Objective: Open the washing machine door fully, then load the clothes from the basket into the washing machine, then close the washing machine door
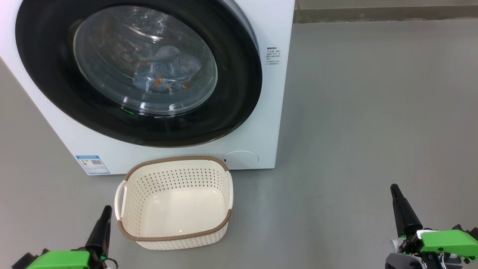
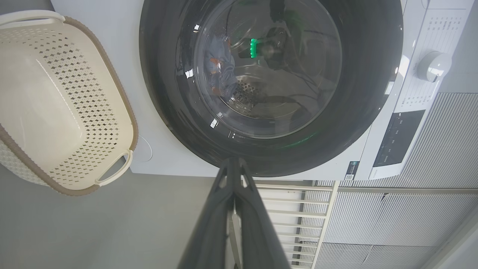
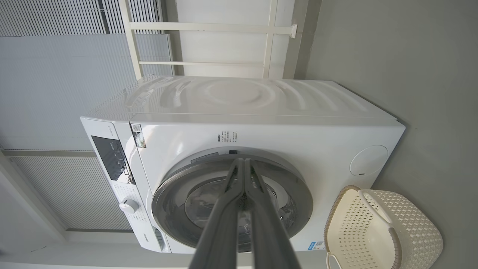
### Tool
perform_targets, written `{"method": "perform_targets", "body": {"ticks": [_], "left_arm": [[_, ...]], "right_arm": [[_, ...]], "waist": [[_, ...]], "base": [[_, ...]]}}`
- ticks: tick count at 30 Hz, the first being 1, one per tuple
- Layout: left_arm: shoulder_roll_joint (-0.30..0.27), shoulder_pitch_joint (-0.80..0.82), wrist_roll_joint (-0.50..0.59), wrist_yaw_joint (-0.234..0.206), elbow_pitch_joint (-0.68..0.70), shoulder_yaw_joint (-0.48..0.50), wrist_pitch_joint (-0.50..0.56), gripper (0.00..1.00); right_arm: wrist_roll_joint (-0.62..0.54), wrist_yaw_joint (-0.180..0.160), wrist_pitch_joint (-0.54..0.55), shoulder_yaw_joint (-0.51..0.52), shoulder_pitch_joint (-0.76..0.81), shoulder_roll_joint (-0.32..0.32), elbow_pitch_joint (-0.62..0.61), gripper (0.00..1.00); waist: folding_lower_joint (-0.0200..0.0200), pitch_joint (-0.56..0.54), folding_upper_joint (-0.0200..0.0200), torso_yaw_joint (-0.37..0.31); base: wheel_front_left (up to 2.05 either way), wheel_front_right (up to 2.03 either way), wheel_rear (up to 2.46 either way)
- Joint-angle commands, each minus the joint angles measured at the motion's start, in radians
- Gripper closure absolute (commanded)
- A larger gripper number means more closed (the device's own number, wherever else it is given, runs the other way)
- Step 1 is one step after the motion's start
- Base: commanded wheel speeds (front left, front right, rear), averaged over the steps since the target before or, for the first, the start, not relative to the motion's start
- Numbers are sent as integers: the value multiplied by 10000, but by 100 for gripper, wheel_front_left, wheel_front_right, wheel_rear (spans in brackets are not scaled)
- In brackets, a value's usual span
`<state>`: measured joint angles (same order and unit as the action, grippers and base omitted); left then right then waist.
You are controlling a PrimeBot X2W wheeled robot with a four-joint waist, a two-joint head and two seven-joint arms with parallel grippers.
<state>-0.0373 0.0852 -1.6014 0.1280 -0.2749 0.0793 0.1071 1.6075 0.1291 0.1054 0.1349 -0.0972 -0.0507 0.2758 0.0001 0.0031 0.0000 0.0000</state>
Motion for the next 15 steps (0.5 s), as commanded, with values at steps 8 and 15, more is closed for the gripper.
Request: {"method": "perform_targets", "body": {"ticks": [8,15], "left_arm": [[-134,229,-68,27,295,349,65,100],[-134,229,-67,27,295,350,65,100]], "right_arm": [[14,16,75,-216,-107,-6,-311,100],[13,16,76,-214,-107,-5,-311,100]], "waist": [[0,0,0,0],[0,0,0,0]], "base": [[0,0,0],[0,0,0]]}}
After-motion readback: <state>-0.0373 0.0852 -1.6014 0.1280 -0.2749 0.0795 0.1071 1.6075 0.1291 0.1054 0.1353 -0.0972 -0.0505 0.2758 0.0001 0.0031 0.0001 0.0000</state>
